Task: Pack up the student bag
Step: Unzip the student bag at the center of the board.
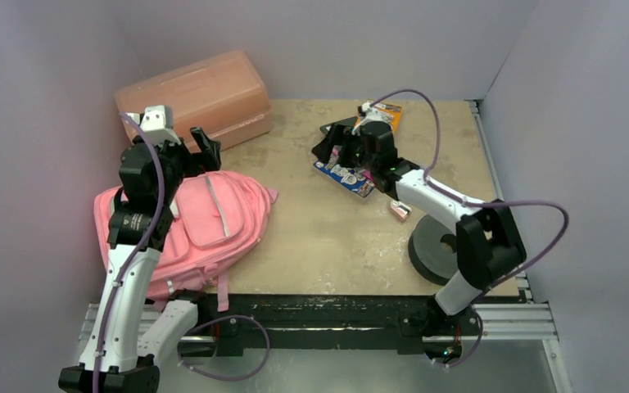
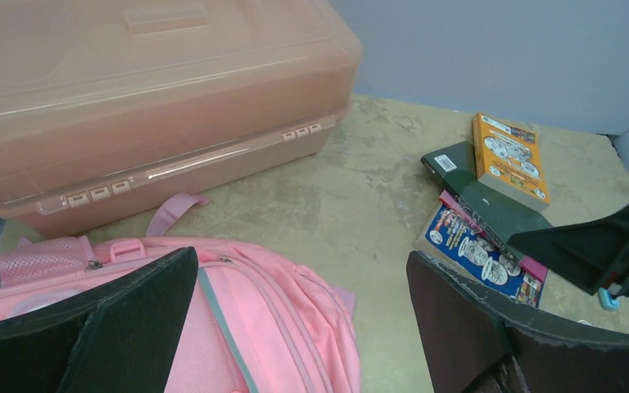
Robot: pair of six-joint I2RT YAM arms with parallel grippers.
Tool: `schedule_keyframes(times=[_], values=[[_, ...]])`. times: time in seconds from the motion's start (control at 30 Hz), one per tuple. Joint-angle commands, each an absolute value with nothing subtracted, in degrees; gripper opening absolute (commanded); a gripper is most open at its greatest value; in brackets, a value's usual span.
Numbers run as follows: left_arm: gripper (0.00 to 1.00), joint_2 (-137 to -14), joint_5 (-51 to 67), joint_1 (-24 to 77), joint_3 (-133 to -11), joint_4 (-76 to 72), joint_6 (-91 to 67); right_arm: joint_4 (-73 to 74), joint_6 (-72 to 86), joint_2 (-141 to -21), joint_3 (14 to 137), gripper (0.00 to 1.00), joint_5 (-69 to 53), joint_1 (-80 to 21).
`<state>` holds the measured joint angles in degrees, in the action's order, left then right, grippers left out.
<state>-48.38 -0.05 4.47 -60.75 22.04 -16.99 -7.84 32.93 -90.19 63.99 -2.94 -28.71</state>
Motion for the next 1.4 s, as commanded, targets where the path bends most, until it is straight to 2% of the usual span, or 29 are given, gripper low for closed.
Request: schedule_keyframes(times=[0.0,0.3,0.83,0.97,1.1,1.23,1.37], values=[[1.0,-49.88,0.64,4.57,-64.23,22.8,-17.56,-15.91,38.88,-97.76,67.63,0.99,-16.86,-34.0],[1.0,-52.33,3.35,4.57,-65.48,24.48,-18.9,-25.58,46.13,-110.36,71.53,0.96,-28.86,-43.35],[1.0,-56.77,8.84,4.7,-68.24,27.33,-19.68,-17.72,39.38,-118.89,77.43,0.65,-21.63,-47.97],[1.0,-57.45,9.76,4.66,-68.7,27.65,-19.78,-17.5,39.17,-119.9,78.64,0.54,-21.27,-48.21],[1.0,-57.76,10.2,4.89,-68.64,27.68,-19.78,-17.36,38.48,-119.26,79.07,0.34,-21.35,-48.25],[1.0,-58.42,10.5,6.23,-69.08,28.28,-19.2,-17.89,39.13,-116.89,78.66,0.0,-23.44,-48.19],[1.0,-59.39,10.17,9.38,-69.57,28.74,-17.73,-21.25,43.94,-112.61,76.56,0.0,-28.45,-46.93]])
